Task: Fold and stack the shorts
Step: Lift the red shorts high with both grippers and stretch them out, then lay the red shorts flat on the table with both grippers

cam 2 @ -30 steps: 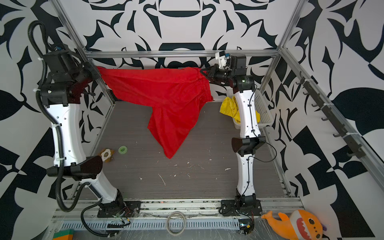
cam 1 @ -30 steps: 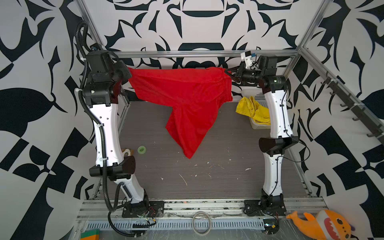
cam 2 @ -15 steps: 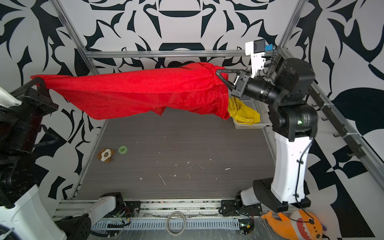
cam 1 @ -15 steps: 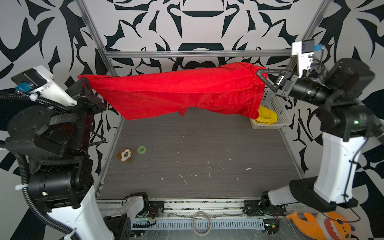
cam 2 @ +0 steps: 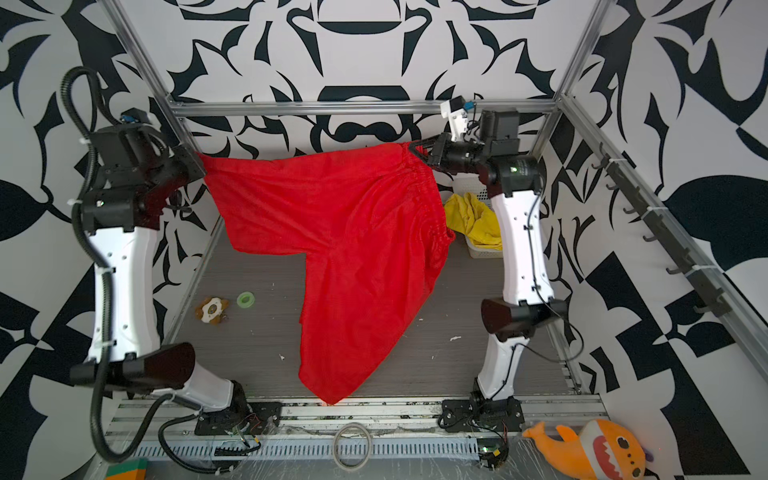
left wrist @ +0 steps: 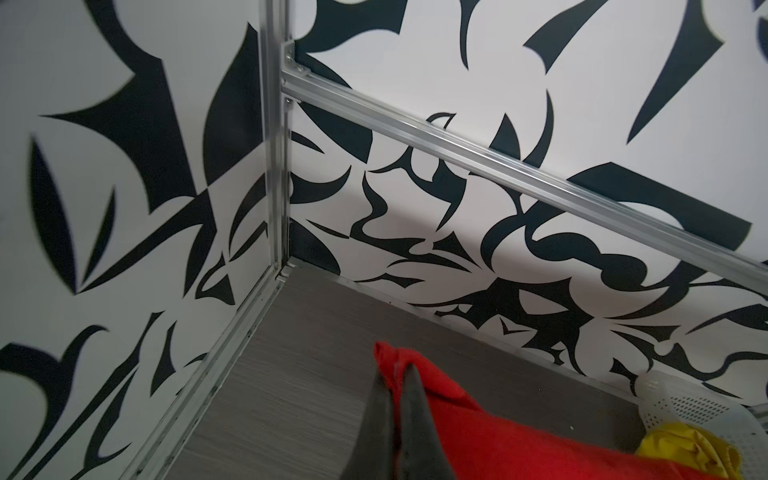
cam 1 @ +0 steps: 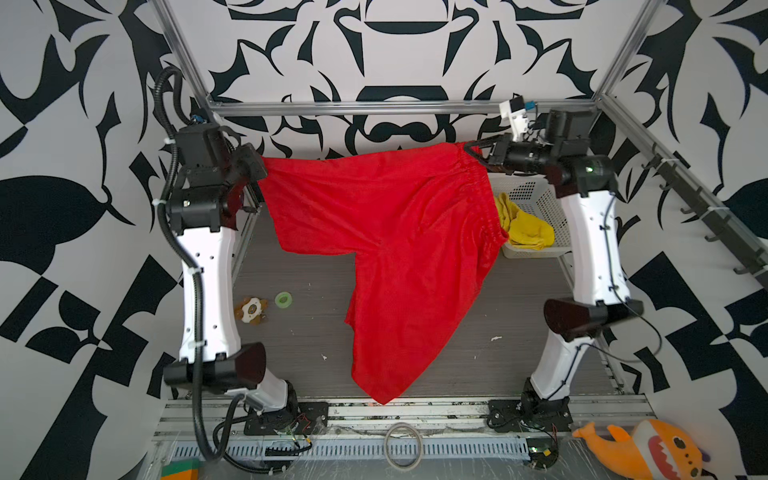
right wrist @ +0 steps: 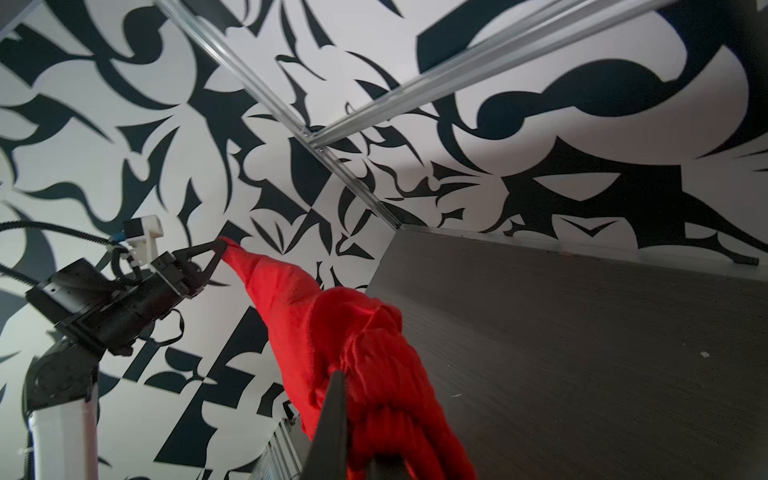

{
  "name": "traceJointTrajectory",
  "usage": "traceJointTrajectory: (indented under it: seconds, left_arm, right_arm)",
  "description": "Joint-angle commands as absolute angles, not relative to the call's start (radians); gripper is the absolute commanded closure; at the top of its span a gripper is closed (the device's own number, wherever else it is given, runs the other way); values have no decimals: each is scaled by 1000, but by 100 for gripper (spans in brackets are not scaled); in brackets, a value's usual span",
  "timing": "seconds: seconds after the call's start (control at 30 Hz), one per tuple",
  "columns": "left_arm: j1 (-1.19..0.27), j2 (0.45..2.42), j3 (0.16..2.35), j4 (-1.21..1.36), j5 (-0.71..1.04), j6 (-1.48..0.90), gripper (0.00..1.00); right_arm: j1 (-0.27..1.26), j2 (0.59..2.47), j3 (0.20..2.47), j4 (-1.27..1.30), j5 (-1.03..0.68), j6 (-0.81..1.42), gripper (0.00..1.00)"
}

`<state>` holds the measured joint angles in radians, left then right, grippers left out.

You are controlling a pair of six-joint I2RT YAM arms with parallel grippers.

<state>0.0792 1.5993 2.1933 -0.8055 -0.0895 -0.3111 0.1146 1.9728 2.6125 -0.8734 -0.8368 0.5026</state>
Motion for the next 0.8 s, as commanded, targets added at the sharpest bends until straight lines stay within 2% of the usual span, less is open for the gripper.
traceJointTrajectory:
  seconds: [0.0, 0.1, 0.23, 0.4, 0.5, 0.67, 0.77]
  left_arm:
    - [86, 1622, 2366, -792, -69, -320, 100]
    - [85, 1623, 2444, -762, -67, -324, 100]
    - [85, 1484, 2288, -658, -69, -321, 100]
    - [86, 1229, 1806, -566, -51, -350, 100]
    - [85, 1136, 1494, -567, -35, -406, 100]
    - [86, 1080, 1072, -556, 12, -531, 100]
    - [86, 1051, 925, -567, 2, -598, 100]
  right_arm:
    - [106, 2020, 2851, -819, -862, 540, 100]
    - [105, 2043, 2886, -691, -923, 603, 100]
    - [102, 1908, 2653, -575, -938, 574, 100]
    - [94, 1690, 2092, -492, -906, 512, 100]
    - [88, 1621, 1778, -466, -900, 512, 100]
    - [86, 1570, 1373, -454, -847, 471, 100]
    - [86, 1546, 1229, -501, -792, 444, 100]
